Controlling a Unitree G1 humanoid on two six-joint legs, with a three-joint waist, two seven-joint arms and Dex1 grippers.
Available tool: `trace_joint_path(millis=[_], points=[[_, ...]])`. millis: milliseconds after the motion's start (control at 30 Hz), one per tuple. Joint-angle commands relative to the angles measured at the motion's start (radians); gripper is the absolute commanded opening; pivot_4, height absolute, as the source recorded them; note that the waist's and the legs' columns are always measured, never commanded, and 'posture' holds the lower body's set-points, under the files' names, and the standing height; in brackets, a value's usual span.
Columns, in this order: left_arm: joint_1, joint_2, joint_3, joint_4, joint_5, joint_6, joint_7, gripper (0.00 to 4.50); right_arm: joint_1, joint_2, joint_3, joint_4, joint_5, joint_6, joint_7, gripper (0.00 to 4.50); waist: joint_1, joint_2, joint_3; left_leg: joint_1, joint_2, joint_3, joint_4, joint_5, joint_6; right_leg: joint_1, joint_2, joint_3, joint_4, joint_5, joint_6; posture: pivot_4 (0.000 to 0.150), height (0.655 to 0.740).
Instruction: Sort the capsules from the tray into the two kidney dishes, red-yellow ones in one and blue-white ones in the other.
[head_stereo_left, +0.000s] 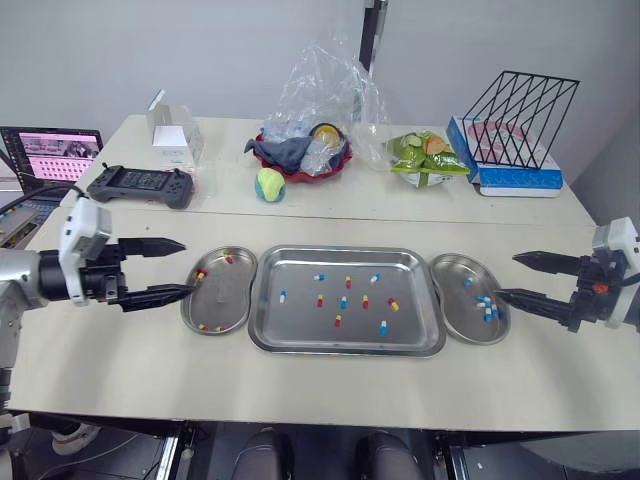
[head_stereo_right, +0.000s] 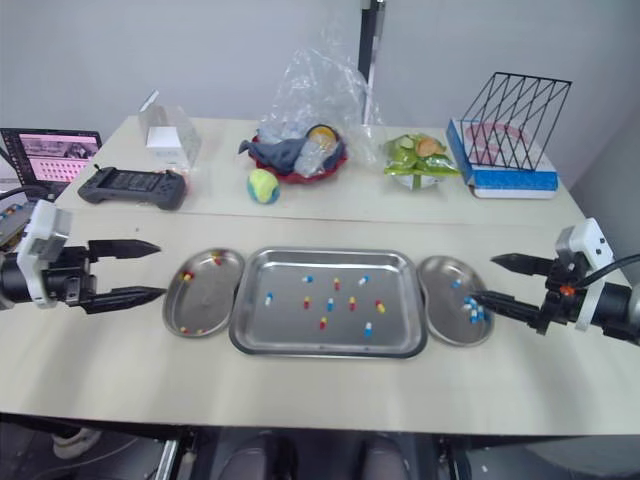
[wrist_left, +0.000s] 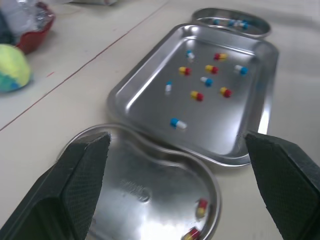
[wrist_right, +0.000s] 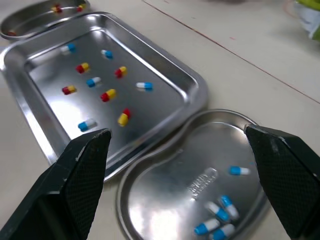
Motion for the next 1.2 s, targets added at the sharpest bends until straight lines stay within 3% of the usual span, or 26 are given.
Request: trace_joint_path(millis=[33, 333, 733, 967, 1100, 1200], points=[[-0.057, -0.012, -0.029, -0.042, -0.021, 0.0, -0.013, 4.5, 0.045, 0.014, -0.075, -0.163, 0.074, 0.067, -0.058, 4.47, 0.004, 0.0, 0.0, 0.0, 0.0, 0.0, 0.0, 0.0, 0.0, 0.0, 0.0, 0.0, 0.0, 0.0, 0.0, 0.15, 0.6934], [-0.094, -0.025, -0.118, -0.047, -0.003, -0.014, -0.078, 4.5, 0.063, 0.021, -0.076, -0.372, 0.164, 0.159, -0.178, 4.47, 0.01, 0.0, 0.0, 0.001, -0.002, -0.002, 0.0, -0.001, 0.001, 0.002, 0.001, 0.0, -0.002, 0.0, 0.0, 0.15, 0.6934], [0.01, 0.001, -0.048, -0.092, -0.012, -0.032, -0.06, 4.5, 0.008, 0.003, 0.034, -0.345, 0.155, 0.118, -0.158, 4.47, 0.012, 0.0, 0.0, 0.001, -0.002, -0.004, 0.0, -0.002, 0.003, 0.006, 0.001, 0.0, -0.005, 0.0, 0.001, 0.15, 0.6934], [0.166, 0.022, 0.134, -0.119, -0.029, -0.019, -0.014, 4.5, -0.206, 0.038, 0.261, -0.301, 0.155, 0.151, -0.148, 4.47, 0.0, 0.0, 0.0, 0.001, -0.001, -0.005, -0.001, -0.002, 0.003, 0.006, 0.001, 0.0, -0.006, -0.001, 0.001, 0.15, 0.6934], [0.335, 0.001, 0.309, -0.125, -0.038, -0.014, 0.029, 4.5, -0.389, 0.145, 0.504, -0.211, 0.006, 0.159, -0.224, 4.47, -0.015, 0.0, 0.0, 0.001, 0.0, -0.005, -0.001, -0.002, 0.003, 0.006, 0.001, 0.0, -0.007, 0.0, 0.001, 0.15, 0.6934], [0.432, -0.017, 0.379, -0.15, -0.023, -0.038, 0.041, 4.5, -0.446, 0.203, 0.598, -0.18, -0.072, 0.134, -0.243, 4.47, -0.009, 0.0, 0.001, 0.001, 0.0, -0.004, -0.002, -0.002, 0.003, 0.004, 0.001, 0.0, -0.007, 0.0, 0.001, 0.15, 0.6934]])
